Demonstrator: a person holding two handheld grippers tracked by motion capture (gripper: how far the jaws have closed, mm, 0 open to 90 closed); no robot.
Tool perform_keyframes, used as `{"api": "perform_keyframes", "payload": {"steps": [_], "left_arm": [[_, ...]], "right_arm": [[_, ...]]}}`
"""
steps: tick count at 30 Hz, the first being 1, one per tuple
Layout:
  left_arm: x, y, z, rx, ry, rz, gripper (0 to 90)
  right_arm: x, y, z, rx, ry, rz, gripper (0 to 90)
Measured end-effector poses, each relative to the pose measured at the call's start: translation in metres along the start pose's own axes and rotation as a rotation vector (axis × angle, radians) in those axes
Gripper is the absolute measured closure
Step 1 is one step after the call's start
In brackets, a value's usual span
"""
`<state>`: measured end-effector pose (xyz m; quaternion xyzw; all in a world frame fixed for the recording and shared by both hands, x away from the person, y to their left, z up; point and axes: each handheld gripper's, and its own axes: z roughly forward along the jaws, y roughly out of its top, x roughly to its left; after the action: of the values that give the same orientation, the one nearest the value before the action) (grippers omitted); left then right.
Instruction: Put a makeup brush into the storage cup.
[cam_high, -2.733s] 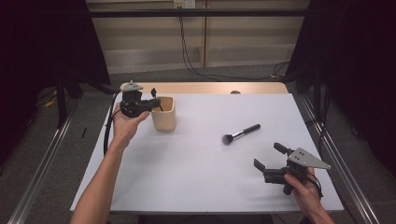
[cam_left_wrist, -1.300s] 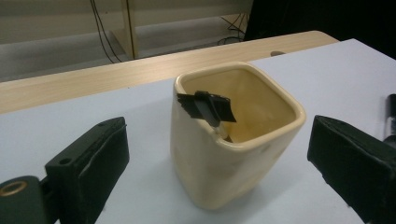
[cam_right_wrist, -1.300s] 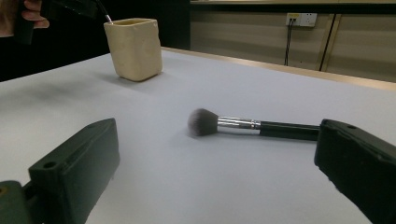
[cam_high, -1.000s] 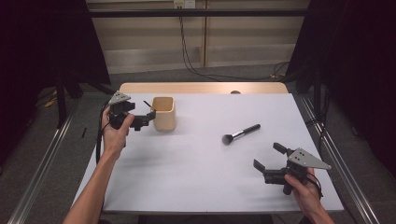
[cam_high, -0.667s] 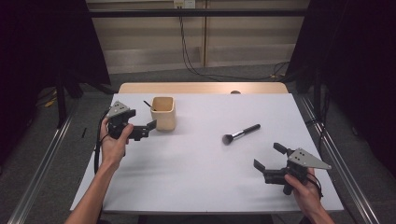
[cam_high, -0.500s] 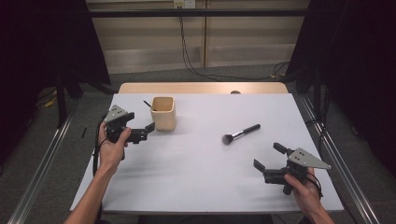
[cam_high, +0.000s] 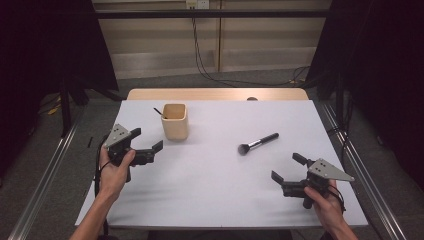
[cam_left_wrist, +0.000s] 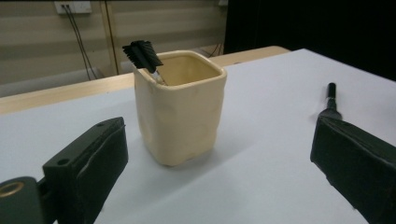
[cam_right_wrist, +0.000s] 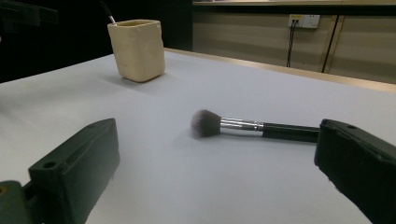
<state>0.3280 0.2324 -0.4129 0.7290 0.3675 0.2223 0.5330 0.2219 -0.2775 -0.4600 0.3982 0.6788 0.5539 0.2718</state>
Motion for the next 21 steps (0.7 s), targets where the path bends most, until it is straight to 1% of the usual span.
{"api": "perform_keyframes", "payload": {"steps": [2,3,4,8,9,11,12,14,15,16,17,18,19,20,21], "left_arm": [[-0.003,-0.003,-0.003,0.003,-0.001,0.003,4.0],[-0.005,-0.005,-0.005,0.000,0.004,-0.003,4.0],[-0.006,-0.007,-0.007,-0.009,0.004,0.003,4.0],[-0.012,-0.012,-0.016,-0.034,-0.002,-0.018,3.6],[-0.013,-0.014,-0.018,-0.034,0.002,-0.016,3.6],[-0.015,-0.017,-0.022,-0.026,-0.007,0.001,3.4],[-0.017,-0.018,-0.024,-0.028,0.000,0.006,3.4],[-0.017,-0.021,-0.027,-0.034,-0.005,-0.001,3.3],[-0.018,-0.022,-0.028,-0.031,0.015,0.007,3.1],[-0.018,-0.022,-0.029,-0.030,0.015,0.012,2.0],[-0.017,-0.023,-0.031,-0.038,0.001,0.003,1.7],[-0.017,-0.024,-0.032,-0.042,0.001,-0.002,1.8],[-0.017,-0.026,-0.033,-0.045,0.017,0.011,1.8],[-0.017,-0.028,-0.034,-0.047,0.021,0.014,1.7],[-0.017,-0.030,-0.035,-0.046,0.012,-0.002,1.7]], "right_arm": [[0.000,0.000,0.000,0.000,0.001,0.001,0.0],[0.000,0.000,0.000,-0.001,0.000,0.003,0.0],[0.000,0.000,0.000,0.000,0.000,0.002,0.0],[0.000,0.000,0.000,0.000,0.002,0.002,0.0],[0.000,0.000,0.000,0.003,0.002,-0.001,0.0],[0.001,0.000,0.000,0.000,0.007,-0.002,0.0],[0.001,0.000,0.000,0.000,0.007,-0.002,0.0],[0.001,0.000,0.000,0.001,0.003,0.001,0.0],[0.001,0.000,0.000,0.001,0.003,0.003,0.0],[0.001,0.000,0.000,0.001,0.002,0.002,0.0],[0.001,0.000,0.000,0.002,0.002,0.000,0.0],[0.002,0.000,0.000,0.004,0.001,-0.001,0.0],[0.002,0.001,0.001,0.001,0.001,0.000,0.0],[0.003,0.001,0.001,0.001,0.004,-0.002,0.0],[0.003,0.001,0.001,0.002,0.004,-0.002,0.0]]}}
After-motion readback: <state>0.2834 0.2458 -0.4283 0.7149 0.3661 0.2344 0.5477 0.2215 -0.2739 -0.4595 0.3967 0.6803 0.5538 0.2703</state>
